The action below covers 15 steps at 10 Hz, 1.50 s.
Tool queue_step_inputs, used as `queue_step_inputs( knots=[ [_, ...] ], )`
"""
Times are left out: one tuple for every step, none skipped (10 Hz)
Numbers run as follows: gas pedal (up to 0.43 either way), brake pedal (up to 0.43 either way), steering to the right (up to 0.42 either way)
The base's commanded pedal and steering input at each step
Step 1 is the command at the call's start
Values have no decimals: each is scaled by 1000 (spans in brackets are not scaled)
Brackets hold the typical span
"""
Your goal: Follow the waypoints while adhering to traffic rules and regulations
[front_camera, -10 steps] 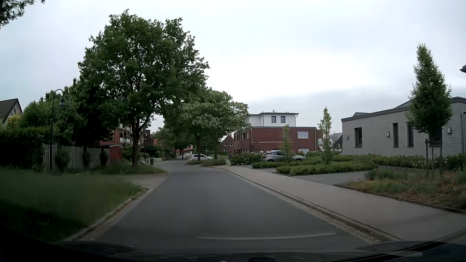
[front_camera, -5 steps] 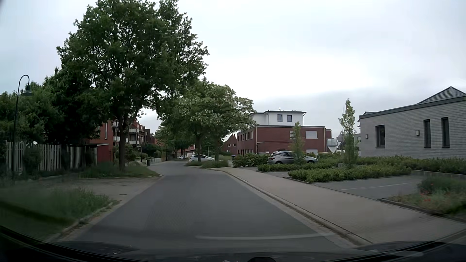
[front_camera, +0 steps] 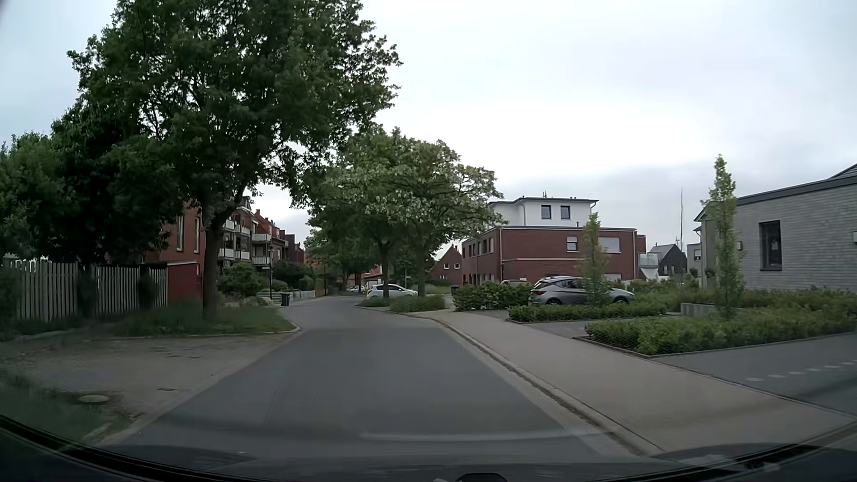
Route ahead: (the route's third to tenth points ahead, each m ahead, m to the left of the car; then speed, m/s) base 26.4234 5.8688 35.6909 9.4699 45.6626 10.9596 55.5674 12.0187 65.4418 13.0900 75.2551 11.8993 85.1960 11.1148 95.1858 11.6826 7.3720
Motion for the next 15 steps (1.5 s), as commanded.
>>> queue_step_inputs(
  knots=[
    [157, 0, -66],
    [157, 0, -66],
    [157, 0, -66],
    [157, 0, -65],
    [157, 0, -65],
    [157, 0, -65],
    [157, 0, -64],
    [157, 0, -64],
    [157, 0, -64],
    [157, 0, -64],
    [157, 0, -63],
    [157, 0, -63],
    [157, 0, -62],
    [157, 0, -62],
    [157, 0, -62]
  ],
)
